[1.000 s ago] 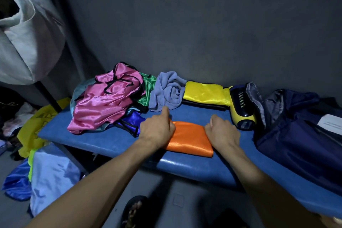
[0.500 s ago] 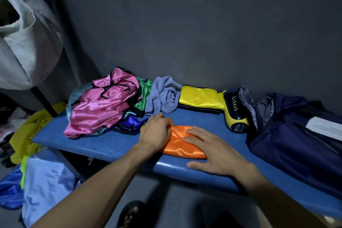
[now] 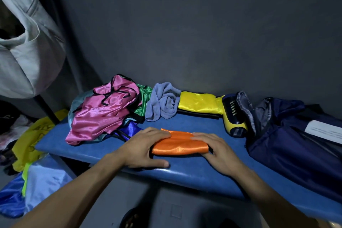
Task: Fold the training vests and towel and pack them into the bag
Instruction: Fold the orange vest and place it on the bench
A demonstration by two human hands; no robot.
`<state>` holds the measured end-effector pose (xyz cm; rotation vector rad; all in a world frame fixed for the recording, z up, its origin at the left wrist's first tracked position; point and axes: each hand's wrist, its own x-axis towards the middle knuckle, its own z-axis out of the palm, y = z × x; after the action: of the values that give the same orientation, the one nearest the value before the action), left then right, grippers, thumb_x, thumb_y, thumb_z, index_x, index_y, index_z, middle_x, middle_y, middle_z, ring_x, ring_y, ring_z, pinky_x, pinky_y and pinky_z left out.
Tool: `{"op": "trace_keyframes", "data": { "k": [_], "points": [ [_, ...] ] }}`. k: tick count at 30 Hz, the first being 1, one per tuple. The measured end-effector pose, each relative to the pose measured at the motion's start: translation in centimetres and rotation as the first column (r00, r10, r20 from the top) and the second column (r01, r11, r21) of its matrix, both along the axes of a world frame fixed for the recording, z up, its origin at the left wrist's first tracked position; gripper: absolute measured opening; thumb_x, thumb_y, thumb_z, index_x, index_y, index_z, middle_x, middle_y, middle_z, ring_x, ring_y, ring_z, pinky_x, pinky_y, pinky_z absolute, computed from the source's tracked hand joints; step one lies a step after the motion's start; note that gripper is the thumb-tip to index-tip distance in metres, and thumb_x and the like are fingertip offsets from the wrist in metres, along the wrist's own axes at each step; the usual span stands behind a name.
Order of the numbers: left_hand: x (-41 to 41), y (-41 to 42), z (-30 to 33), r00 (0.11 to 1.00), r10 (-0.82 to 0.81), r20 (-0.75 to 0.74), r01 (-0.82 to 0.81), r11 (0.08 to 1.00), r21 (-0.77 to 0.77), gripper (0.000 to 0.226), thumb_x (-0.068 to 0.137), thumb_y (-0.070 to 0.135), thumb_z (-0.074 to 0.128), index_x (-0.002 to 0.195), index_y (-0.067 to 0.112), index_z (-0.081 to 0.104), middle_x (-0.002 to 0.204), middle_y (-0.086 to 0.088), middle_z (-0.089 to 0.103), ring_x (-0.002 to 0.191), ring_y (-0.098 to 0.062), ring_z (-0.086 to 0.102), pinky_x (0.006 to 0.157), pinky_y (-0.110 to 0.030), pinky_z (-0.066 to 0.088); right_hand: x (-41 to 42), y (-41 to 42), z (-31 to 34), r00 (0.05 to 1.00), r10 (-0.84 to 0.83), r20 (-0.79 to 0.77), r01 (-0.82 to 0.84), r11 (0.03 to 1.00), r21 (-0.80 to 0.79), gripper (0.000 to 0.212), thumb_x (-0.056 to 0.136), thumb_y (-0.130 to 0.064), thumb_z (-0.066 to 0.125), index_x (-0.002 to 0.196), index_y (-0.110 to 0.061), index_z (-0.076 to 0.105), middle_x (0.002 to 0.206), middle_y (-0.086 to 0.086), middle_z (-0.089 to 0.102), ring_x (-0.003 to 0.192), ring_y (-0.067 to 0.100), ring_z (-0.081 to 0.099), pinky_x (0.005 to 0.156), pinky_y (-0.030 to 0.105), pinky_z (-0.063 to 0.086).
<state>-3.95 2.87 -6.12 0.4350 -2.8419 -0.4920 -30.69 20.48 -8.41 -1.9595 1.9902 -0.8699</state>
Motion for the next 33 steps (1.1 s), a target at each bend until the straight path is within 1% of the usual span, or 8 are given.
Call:
{"op": "trace_keyframes", "data": {
  "k": [5, 10, 17, 20, 23, 27, 30, 33],
  "points": [
    [-1.5, 0.0, -1.0, 0.975, 0.106, -0.197, -0.103, 0.994, 0.023, 0.025, 0.098, 0.049, 0.056, 0.118, 0.035, 0.061, 0.108, 0.02, 0.063, 0.098, -0.005, 0.054, 0.088, -0.033, 0.044, 1.3, -0.7, 0.9, 0.931, -0.201, 0.306, 0.205, 0.979, 0.022, 0.008, 0.103, -0.031, 0.059, 0.104, -0.037, 0.064, 0.101, -0.006, 0.065, 0.097, 0.005, 0.061, 0.083, 0.03, 0.049],
    [-4.1, -0.3, 1.1, 0.939, 0.26, -0.226, -0.162, 0.912, 0.378, 0.01, 0.102, 0.041, 0.058, 0.097, 0.033, 0.06, 0.088, 0.014, 0.06, 0.083, 0.002, 0.056, 0.074, -0.018, 0.041, 1.5, -1.6, 3.1, 0.835, -0.36, 0.416, 0.393, 0.92, 0.008, 0.035, 0.104, -0.041, 0.05, 0.078, -0.018, 0.045, 0.064, -0.01, 0.039, 0.056, 0.007, 0.039, 0.057, 0.027, 0.031],
    [-14.1, -4.3, 4.9, 0.859, 0.496, -0.125, -0.276, 0.656, 0.702, 0.033, 0.103, 0.031, 0.06, 0.076, 0.014, 0.053, 0.066, 0.0, 0.05, 0.06, -0.017, 0.053, 0.067, -0.042, 0.051, -3.5, -6.5, 9.5, 0.66, -0.603, 0.448, 0.599, 0.782, 0.172, 0.028, 0.109, -0.029, 0.045, 0.123, -0.005, 0.051, 0.098, 0.023, 0.062, 0.074, 0.034, 0.068, 0.042, 0.016, 0.045],
    [-17.2, -6.5, 5.7, 0.83, 0.557, -0.023, -0.336, 0.533, 0.777, 0.035, 0.102, 0.027, 0.062, 0.072, 0.011, 0.055, 0.064, -0.006, 0.055, 0.059, -0.024, 0.058, 0.071, -0.046, 0.061, -5.9, -9.0, 10.4, 0.691, -0.664, 0.284, 0.636, 0.746, 0.197, 0.049, 0.106, -0.024, 0.048, 0.153, -0.013, 0.037, 0.121, 0.015, 0.064, 0.109, 0.031, 0.063, 0.087, 0.034, 0.056],
    [-19.1, -8.5, 5.6, 0.803, 0.595, 0.042, -0.47, 0.587, 0.659, 0.036, 0.1, 0.032, 0.064, 0.072, 0.011, 0.059, 0.065, -0.008, 0.06, 0.065, -0.03, 0.065, 0.076, -0.046, 0.061, -6.7, -10.7, 10.7, 0.744, -0.66, 0.1, 0.636, 0.746, 0.198, 0.056, 0.104, -0.015, 0.05, 0.158, -0.017, 0.034, 0.146, 0.017, 0.051, 0.136, 0.035, 0.048, 0.114, 0.039, 0.037],
    [-19.9, -8.5, 4.7, 0.8, 0.597, 0.064, -0.534, 0.66, 0.529, 0.03, 0.1, 0.033, 0.063, 0.085, 0.008, 0.065, 0.071, -0.01, 0.066, 0.062, -0.027, 0.066, 0.056, -0.029, 0.046, -5.9, -11.0, 10.4, 0.815, -0.564, -0.133, 0.579, 0.78, 0.238, 0.056, 0.096, 0.006, 0.046, 0.147, -0.018, 0.051, 0.133, 0.014, 0.042, 0.114, 0.039, 0.057, 0.104, 0.037, 0.042],
    [-20.0, -8.4, 4.6, 0.815, 0.577, 0.049, -0.555, 0.754, 0.351, 0.029, 0.098, 0.036, 0.066, 0.092, 0.007, 0.062, 0.083, -0.01, 0.066, 0.087, -0.033, 0.066, 0.069, -0.034, 0.043, -5.8, -10.9, 9.9, 0.819, -0.475, -0.321, 0.553, 0.802, 0.224, 0.052, 0.091, 0.011, 0.046, 0.135, -0.013, 0.056, 0.129, 0.014, 0.038, 0.095, 0.04, 0.062, 0.092, 0.047, 0.053],
    [-19.9, -8.0, 4.7, 0.836, 0.536, -0.114, -0.544, 0.837, -0.053, 0.041, 0.095, 0.033, 0.068, 0.126, 0.01, 0.055, 0.119, -0.013, 0.06, 0.109, -0.035, 0.057, 0.087, -0.043, 0.047, -5.5, -11.1, 10.1, 0.773, -0.426, -0.471, 0.568, 0.795, 0.214, 0.036, 0.093, 0.008, 0.05, 0.124, -0.008, 0.058, 0.131, 0.014, 0.038, 0.095, 0.036, 0.06, 0.079, 0.044, 0.053]
  ]
}}
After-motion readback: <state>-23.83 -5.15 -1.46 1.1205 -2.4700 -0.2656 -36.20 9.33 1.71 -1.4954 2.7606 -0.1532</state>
